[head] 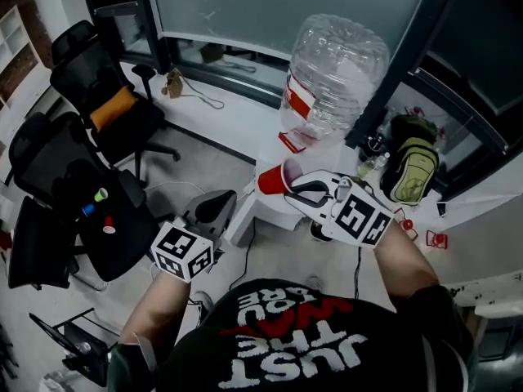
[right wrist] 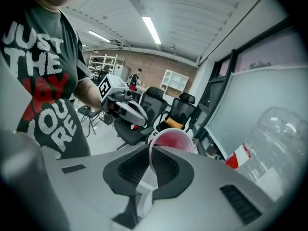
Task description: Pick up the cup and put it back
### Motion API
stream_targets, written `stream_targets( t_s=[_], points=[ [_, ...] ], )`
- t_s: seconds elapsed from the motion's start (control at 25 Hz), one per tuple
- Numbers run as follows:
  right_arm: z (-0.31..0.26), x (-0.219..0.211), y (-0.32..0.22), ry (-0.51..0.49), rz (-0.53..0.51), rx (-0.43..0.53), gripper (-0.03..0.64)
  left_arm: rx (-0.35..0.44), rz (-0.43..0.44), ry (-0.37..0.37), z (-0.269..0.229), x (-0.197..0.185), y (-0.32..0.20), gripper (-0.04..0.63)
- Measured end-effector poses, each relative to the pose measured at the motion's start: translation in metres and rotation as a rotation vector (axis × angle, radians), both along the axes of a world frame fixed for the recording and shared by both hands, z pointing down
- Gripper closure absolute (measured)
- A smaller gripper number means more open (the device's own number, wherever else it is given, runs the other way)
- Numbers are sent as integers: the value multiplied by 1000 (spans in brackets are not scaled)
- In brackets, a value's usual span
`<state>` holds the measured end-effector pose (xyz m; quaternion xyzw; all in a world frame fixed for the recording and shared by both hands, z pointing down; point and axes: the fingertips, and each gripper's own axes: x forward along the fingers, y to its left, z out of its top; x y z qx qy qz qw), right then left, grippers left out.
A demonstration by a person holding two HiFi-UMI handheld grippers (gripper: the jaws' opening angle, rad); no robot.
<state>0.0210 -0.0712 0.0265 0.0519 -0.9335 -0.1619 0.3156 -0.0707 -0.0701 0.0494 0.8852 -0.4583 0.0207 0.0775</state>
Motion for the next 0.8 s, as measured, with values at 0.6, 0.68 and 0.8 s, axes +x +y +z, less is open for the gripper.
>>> stream_targets(
  t_s=[0.6,0.68,0.8],
  points=[
    [314,20,-49,228,131,-147,571,-231,49,30,284,50,-36,588],
    [372,23,-58,262,150,-134,571,-247,54,20,337,56,-40,588],
    [462,33,-61,325,163,-116,571,-276,60,-6,418,65,-39,588]
  ],
)
